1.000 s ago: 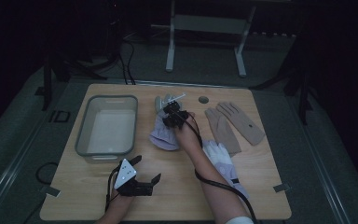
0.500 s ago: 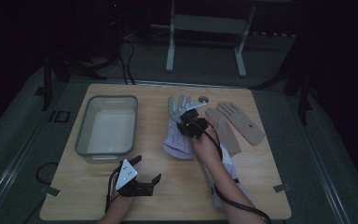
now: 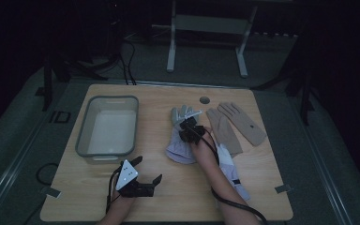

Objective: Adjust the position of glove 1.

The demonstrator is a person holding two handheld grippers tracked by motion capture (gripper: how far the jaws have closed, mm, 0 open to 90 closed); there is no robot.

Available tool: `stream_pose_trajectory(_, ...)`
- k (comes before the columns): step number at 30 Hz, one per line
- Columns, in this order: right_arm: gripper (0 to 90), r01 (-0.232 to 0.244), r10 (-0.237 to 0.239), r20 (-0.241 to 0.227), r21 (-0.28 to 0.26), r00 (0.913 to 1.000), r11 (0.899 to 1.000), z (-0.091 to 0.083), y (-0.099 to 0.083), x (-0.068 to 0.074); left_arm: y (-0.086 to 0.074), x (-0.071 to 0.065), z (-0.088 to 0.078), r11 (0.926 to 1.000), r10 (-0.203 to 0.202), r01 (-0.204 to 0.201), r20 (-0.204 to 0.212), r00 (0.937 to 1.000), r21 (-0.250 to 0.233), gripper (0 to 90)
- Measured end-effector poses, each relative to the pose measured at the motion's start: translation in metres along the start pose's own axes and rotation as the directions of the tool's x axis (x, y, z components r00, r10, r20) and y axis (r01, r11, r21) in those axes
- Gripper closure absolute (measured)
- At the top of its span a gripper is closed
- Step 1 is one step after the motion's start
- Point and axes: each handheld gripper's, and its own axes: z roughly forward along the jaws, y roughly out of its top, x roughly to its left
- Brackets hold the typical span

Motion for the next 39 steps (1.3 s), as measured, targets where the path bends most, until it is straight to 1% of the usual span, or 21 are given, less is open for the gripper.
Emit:
stream_pose_trajectory(2,76.6,0.015,-0.014,-0.044,0.013,0.9989,1.000,0.011,-0.002,-0.001,0.000,0.000,0.000,1.0000,0.001,-0.001,0.000,1.0000,-0.001,1.4)
stream_pose_trajectory(3,75.1,0.023,-0.023,-0.049,0.016,0.9985,1.000,0.014,-0.002,-0.001,0.000,0.000,0.000,1.0000,0.001,-0.001,0.001,1.0000,-0.001,1.5)
stream_pose_trajectory(8,69.0,0.007,-0.005,-0.089,0.014,0.9960,1.000,0.017,-0.001,-0.008,0.000,0.000,0.000,1.0000,0.001,-0.001,0.002,1.0000,-0.001,1.5)
stream_pose_trajectory(10,65.3,0.019,-0.019,-0.117,-0.004,0.9929,1.000,0.019,-0.001,-0.012,0.000,0.000,0.000,1.0000,0.001,-0.001,0.001,1.0000,-0.001,1.5)
stream_pose_trajectory(12,58.3,-0.006,0.006,-0.134,0.001,0.9909,1.000,0.020,-0.001,-0.015,0.000,0.000,0.000,1.0000,0.001,-0.001,0.001,1.0000,-0.001,1.5)
stream_pose_trajectory(13,58.3,-0.006,0.006,-0.134,0.001,0.9909,1.000,0.020,-0.001,-0.015,0.000,0.000,0.000,1.0000,0.001,-0.001,0.001,1.0000,-0.001,1.5)
stream_pose_trajectory(14,54.9,-0.021,0.021,-0.141,0.003,0.9898,1.000,0.019,-0.001,-0.015,0.000,0.000,0.000,1.0000,0.000,0.000,0.001,1.0000,0.000,1.5)
stream_pose_trajectory(15,44.7,-0.045,0.044,-0.153,0.000,0.9872,0.999,0.012,0.002,-0.015,0.000,0.000,0.000,1.0000,-0.001,0.001,0.001,1.0000,0.001,1.4)
stream_pose_trajectory(16,44.7,-0.045,0.044,-0.153,0.000,0.9872,0.999,0.012,0.002,-0.015,0.000,0.000,0.000,1.0000,-0.002,0.002,0.001,1.0000,0.000,1.4)
stream_pose_trajectory(17,39.6,-0.034,0.031,-0.146,-0.015,0.9888,0.999,0.005,0.004,-0.015,0.000,0.000,0.000,1.0000,-0.002,0.002,0.001,1.0000,0.000,1.5)
stream_pose_trajectory(18,39.6,-0.034,0.031,-0.146,-0.015,0.9888,0.999,0.005,0.004,-0.015,0.000,0.000,0.000,1.0000,-0.002,0.002,0.001,1.0000,0.000,1.5)
stream_pose_trajectory(19,34.9,-0.031,0.028,-0.137,-0.020,0.9902,0.999,0.001,0.006,-0.015,0.000,0.000,0.000,1.0000,0.000,0.000,0.002,1.0000,0.000,1.5)
stream_pose_trajectory(21,23.8,-0.053,0.047,-0.153,-0.036,0.9871,0.998,-0.007,0.008,-0.017,0.000,0.000,0.000,1.0000,0.000,0.000,0.001,1.0000,-0.001,1.5)
stream_pose_trajectory(23,17.4,-0.057,0.047,-0.170,-0.052,0.9843,0.997,-0.016,0.010,-0.019,0.000,0.000,0.000,1.0000,0.001,-0.001,0.001,1.0000,-0.001,1.5)
stream_pose_trajectory(25,16.4,-0.062,0.046,-0.180,-0.080,0.9826,0.995,-0.025,0.011,-0.021,0.000,0.000,0.000,1.0000,0.001,-0.001,0.001,1.0000,0.000,1.5)
stream_pose_trajectory(28,16.0,-0.040,0.024,-0.183,-0.082,0.9828,0.996,-0.038,0.012,-0.023,0.000,0.000,0.000,1.0000,0.001,-0.001,0.001,1.0000,-0.001,1.5)
stream_pose_trajectory(32,16.0,-0.014,-0.002,-0.161,-0.094,0.9870,0.995,-0.050,0.012,-0.025,0.000,0.000,0.000,1.0000,0.002,-0.002,0.000,1.0000,-0.002,1.5)
stream_pose_trajectory(34,16.0,-0.013,-0.004,-0.156,-0.107,0.9878,0.994,-0.064,0.008,-0.031,0.000,0.000,0.000,1.0000,0.002,-0.002,0.001,1.0000,-0.001,1.5)
stream_pose_trajectory(37,17.3,-0.029,0.011,-0.158,-0.116,0.9874,0.993,-0.071,0.004,-0.034,0.000,0.000,0.000,1.0000,0.001,-0.001,0.001,1.0000,0.000,1.5)
stream_pose_trajectory(38,18.7,-0.035,0.013,-0.164,-0.133,0.9864,0.991,-0.076,0.000,-0.036,0.000,0.000,0.000,1.0000,0.000,0.000,0.001,1.0000,-0.001,1.5)
stream_pose_trajectory(39,18.4,-0.026,0.006,-0.149,-0.133,0.9889,0.991,-0.082,-0.007,-0.040,0.000,0.000,0.000,1.0000,0.001,-0.001,0.002,1.0000,-0.001,1.5)
